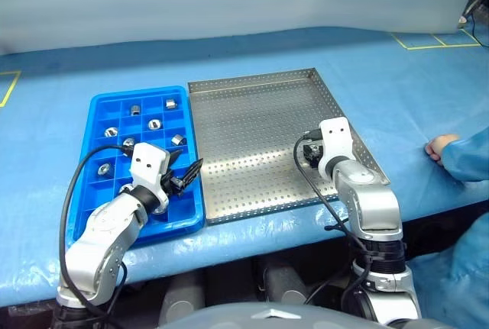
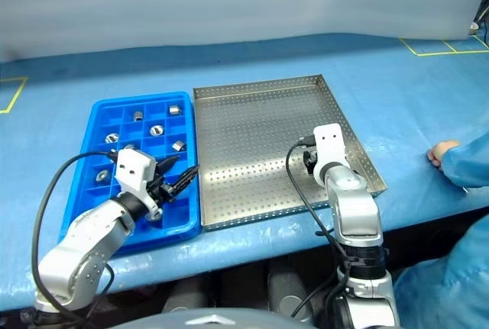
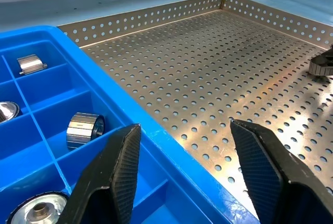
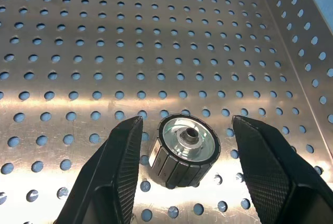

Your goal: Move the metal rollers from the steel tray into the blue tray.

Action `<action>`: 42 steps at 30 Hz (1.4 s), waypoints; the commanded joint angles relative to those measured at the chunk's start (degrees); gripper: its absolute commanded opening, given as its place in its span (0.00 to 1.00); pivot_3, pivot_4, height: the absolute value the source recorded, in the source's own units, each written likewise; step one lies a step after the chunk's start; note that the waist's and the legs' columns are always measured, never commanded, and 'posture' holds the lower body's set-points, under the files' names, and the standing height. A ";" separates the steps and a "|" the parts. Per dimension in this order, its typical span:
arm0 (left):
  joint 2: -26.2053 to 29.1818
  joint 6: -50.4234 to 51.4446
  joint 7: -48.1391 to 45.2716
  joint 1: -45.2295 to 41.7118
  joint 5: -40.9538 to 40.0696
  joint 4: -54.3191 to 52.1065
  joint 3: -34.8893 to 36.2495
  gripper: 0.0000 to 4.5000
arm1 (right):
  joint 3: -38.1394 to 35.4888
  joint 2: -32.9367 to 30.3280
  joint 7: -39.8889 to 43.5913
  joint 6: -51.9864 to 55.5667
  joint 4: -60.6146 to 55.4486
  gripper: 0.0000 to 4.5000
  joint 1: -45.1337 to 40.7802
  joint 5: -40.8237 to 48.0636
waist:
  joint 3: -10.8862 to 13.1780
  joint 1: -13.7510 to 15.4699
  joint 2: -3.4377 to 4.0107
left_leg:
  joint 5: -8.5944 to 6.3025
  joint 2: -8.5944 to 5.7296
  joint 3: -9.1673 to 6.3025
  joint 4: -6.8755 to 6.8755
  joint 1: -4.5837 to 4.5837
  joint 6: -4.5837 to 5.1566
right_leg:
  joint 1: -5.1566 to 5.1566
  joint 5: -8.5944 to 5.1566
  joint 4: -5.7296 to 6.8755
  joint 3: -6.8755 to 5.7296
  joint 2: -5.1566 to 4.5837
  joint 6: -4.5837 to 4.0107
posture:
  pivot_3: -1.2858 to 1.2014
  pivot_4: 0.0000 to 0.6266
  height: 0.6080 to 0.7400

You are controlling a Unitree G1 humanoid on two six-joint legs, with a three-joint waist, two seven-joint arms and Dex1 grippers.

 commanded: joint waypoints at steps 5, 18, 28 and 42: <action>-0.88 -1.58 0.74 -0.96 0.36 -0.67 0.27 0.67 | -0.92 0.69 -2.93 1.01 -0.50 0.64 -1.59 0.38 | 0.00 -0.01 0.00 | 0.00 0.00 0.00 0.00 0.01 0.00 | 0.00 0.00 0.00 0.00 0.00 0.00 | 0.48 0.24 1.00; -1.06 -1.46 0.93 -1.18 1.00 -0.65 0.08 0.67 | -2.09 2.74 -4.63 0.29 1.58 0.50 -1.65 2.61 | 0.00 0.02 0.00 | 0.00 0.01 -0.01 -0.01 0.00 0.00 | 0.00 0.00 0.00 -0.01 0.01 0.00 | 0.49 0.24 1.00; -0.89 -1.26 1.18 -0.02 0.99 -1.33 0.83 0.67 | -1.06 3.91 -4.97 -3.67 1.53 0.37 -1.83 3.72 | 0.00 0.14 0.01 | 0.00 0.01 0.00 0.00 0.01 0.00 | 0.00 0.00 0.00 0.00 0.01 0.00 | 0.49 0.24 1.00; 6.16 2.64 3.65 3.46 3.04 -3.29 12.55 0.67 | 24.44 8.00 18.00 -17.74 1.49 0.37 -8.18 14.84 | 0.06 0.77 0.05 | 0.00 0.14 -0.11 -0.10 0.00 0.00 | -0.07 -0.04 0.00 -0.09 0.05 -0.06 | 0.52 0.24 1.00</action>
